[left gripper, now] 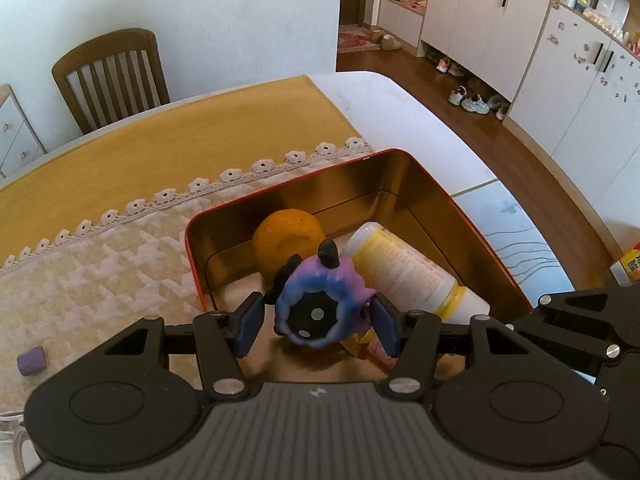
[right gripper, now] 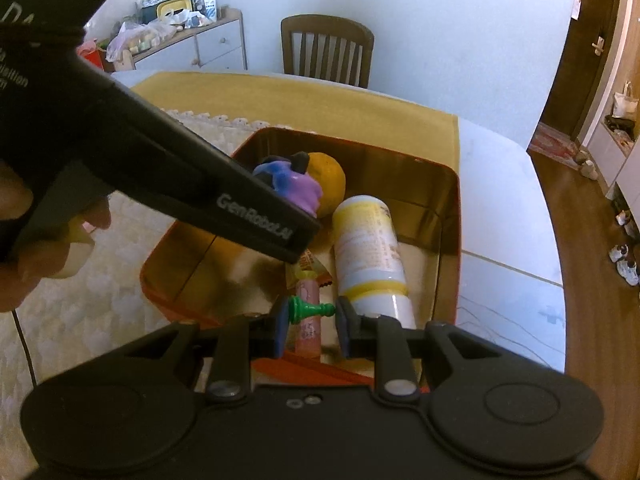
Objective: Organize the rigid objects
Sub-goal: 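Carry the plush toy and green game piece over the red box with both tools, then open both tools to drop the plush toy and game piece, then withdraw, then grasp the white sunglasses with the left tool while the right tool grasps the round mirror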
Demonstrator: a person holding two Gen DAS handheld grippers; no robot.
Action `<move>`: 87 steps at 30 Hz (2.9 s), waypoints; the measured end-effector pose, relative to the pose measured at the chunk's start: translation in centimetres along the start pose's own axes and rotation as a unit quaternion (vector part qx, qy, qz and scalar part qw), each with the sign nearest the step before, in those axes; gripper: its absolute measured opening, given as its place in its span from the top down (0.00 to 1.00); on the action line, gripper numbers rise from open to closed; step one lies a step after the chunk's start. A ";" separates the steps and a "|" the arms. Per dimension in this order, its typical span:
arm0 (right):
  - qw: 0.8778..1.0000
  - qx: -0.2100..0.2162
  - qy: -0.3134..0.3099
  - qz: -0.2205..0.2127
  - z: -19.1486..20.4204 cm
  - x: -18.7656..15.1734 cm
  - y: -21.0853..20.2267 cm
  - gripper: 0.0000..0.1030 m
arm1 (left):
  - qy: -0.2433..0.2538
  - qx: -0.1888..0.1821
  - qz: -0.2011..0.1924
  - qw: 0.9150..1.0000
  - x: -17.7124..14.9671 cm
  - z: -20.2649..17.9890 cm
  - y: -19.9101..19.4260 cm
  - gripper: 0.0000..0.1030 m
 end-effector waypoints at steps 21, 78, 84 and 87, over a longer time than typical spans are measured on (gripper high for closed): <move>0.999 0.015 0.027 0.011 -1.6 0.5 0.1 0.66 | 0.021 0.003 0.012 1.000 1.6 -2.2 1.7 0.44; 0.993 0.029 0.077 -0.088 14.3 1.0 -4.9 0.00 | -0.010 0.030 -0.143 0.989 -13.0 12.4 -15.6 0.19; 0.994 0.026 0.077 -0.076 17.7 0.7 -3.2 0.00 | -0.023 0.034 -0.140 0.989 -16.5 17.2 -15.6 0.19; 0.995 0.022 0.074 -0.070 19.2 0.5 -2.4 0.00 | -0.029 0.037 -0.131 0.990 -18.2 19.7 -15.0 0.19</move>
Point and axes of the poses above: each gripper's, at about its wrist camera, not at the fingertips, and y roughly the way its jaws point, z to its left, x to its top, the point moved 7 cm from there along y, roughly the way its jaws point, and after that the axes turned 13 degrees about y, right-handed, at the moved point
